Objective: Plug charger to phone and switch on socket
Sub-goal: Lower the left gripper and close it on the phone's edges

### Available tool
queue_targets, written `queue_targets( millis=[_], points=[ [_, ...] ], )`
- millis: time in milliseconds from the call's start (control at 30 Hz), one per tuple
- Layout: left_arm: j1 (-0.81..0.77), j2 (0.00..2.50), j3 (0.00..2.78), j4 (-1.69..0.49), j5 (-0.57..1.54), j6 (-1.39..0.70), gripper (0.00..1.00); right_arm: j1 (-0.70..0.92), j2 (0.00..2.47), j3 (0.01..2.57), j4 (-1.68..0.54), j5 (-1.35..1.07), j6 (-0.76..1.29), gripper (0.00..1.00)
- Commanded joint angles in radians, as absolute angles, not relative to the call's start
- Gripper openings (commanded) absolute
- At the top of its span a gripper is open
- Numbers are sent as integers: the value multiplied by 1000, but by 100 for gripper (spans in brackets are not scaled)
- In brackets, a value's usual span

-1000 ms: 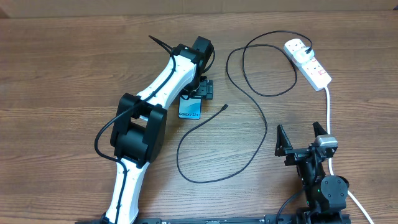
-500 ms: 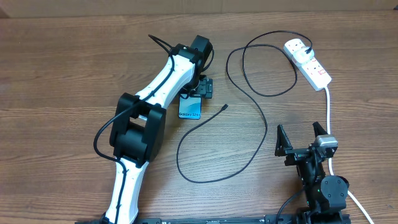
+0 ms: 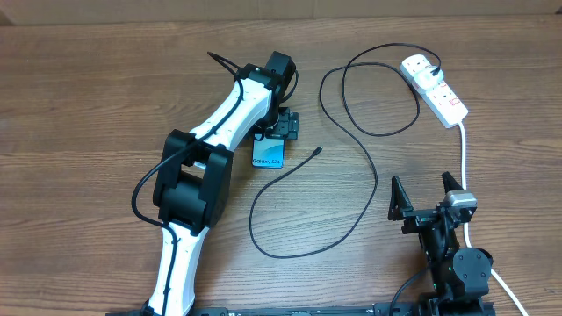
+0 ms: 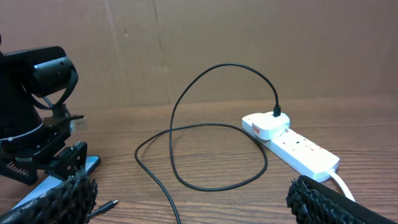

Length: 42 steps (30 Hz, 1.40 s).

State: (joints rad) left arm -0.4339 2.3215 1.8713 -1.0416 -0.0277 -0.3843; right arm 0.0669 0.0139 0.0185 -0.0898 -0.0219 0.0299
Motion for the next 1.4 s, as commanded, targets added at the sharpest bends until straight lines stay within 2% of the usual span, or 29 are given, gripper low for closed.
queue_targets(
  millis=[0,633,700,933,1200,1367],
  points=[
    [-433,2335,1860,-1034,-11,-347,100,72,3,8,-84,-23,29,100],
    [-430,2335,1803,-983,-10,-363,100,72,3,8,-84,-23,29,100],
    [-430,2335,1803,-981,-10,-363,96,72,3,8,-84,-23,29,100],
    [-429,2335,1802,-982,-10,-363,98,72,3,8,-84,-23,29,100],
    [-429,2335,1802,-983,-7,-363,96,72,3,8,-84,-23,29,100],
    [-425,2336,1801,-983,-6,-363,89,72,3,8,-84,-23,29,100]
  ],
)
